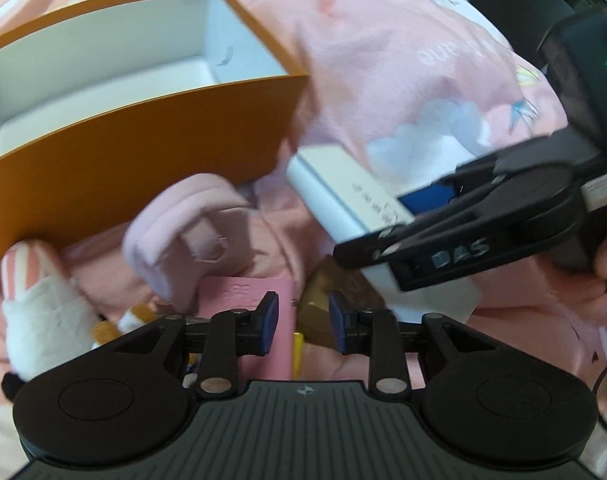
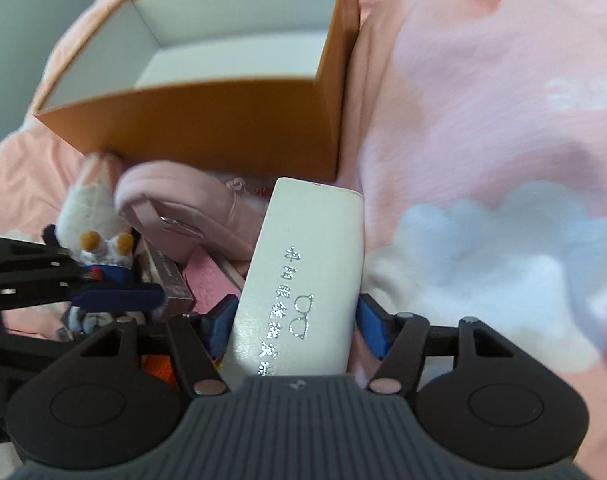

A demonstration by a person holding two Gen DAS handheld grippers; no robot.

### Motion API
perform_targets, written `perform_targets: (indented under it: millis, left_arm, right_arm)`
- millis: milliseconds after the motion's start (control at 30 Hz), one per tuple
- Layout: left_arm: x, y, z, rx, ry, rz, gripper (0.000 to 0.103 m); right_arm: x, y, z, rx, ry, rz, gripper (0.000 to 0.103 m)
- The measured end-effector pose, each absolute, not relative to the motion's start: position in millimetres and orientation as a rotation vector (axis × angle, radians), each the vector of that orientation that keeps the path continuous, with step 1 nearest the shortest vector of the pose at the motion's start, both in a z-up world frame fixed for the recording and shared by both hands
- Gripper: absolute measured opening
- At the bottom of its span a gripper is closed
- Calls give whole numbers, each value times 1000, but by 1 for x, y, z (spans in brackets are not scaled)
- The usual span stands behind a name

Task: Organize objects
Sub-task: 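Grasp the white glasses case with the right tool while the left tool grasps the gold box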

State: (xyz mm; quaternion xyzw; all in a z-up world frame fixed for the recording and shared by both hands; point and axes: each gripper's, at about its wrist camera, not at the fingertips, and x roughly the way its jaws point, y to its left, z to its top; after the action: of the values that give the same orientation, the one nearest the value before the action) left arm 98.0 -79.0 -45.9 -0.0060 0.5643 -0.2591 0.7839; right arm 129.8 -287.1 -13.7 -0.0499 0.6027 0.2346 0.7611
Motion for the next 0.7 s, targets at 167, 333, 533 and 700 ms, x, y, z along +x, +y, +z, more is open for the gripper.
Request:
perform_targets:
  millis: [167, 333, 533, 700]
  left_arm:
    - [90, -101, -47, 86, 1193, -665, 59]
    - [92, -124, -63, 166, 1222, -713, 67]
    - [87, -153, -81, 409, 1218, -727, 78]
    - [94, -167, -96, 435, 1272, -730, 76]
  right_arm:
    - [117, -316, 7, -124, 1213, 465, 66]
    - [130, -333, 8, -95, 1191, 415, 66]
    - [128, -324, -13, -49, 1186, 424, 66]
    - [127, -324, -20, -46, 1179, 436, 66]
